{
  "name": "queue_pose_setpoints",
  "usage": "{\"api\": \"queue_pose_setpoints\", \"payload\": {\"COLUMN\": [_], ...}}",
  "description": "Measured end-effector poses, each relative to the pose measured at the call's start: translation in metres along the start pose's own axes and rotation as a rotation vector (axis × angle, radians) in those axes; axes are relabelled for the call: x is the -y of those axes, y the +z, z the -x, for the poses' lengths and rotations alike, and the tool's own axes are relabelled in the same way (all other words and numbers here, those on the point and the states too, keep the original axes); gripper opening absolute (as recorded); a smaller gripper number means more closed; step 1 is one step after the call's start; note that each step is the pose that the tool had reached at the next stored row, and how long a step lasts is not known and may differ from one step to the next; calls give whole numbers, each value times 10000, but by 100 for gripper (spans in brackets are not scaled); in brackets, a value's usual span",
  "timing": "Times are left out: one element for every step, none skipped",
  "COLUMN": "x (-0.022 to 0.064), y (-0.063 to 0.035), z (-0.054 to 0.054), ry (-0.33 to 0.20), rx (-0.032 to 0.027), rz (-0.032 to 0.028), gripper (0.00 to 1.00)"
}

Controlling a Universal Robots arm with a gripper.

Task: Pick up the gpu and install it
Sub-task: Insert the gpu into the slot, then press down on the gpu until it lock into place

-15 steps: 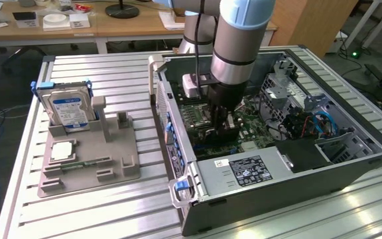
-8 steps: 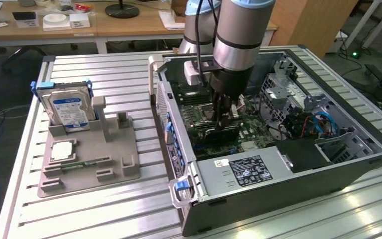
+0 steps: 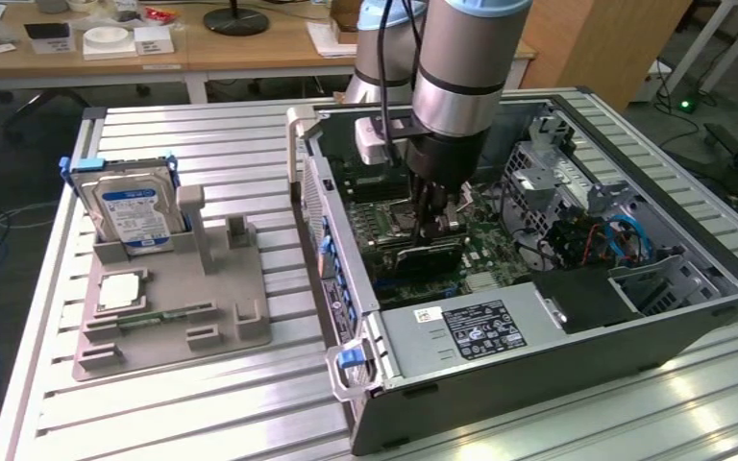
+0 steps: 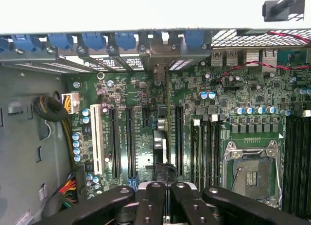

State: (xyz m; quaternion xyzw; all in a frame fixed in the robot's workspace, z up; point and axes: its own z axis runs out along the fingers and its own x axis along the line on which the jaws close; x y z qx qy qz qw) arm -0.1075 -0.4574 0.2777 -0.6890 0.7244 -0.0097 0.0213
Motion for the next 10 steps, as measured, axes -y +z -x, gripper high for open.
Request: {"api": "queue_pose_setpoints", "payload": {"x": [0, 0, 0, 0, 0, 0, 0, 0, 0, 0], "y": [0, 0, 0, 0, 0, 0, 0, 0, 0, 0], "z": [0, 0, 0, 0, 0, 0, 0, 0, 0, 0], "ry": [0, 0, 0, 0, 0, 0, -1, -1, 0, -1], "rx": [0, 0, 0, -1, 0, 0, 0, 0, 0, 0], "rz": [0, 0, 0, 0, 0, 0, -1, -2, -2, -2], "gripper": [10, 10, 10, 10, 10, 10, 10, 10, 10, 10]}}
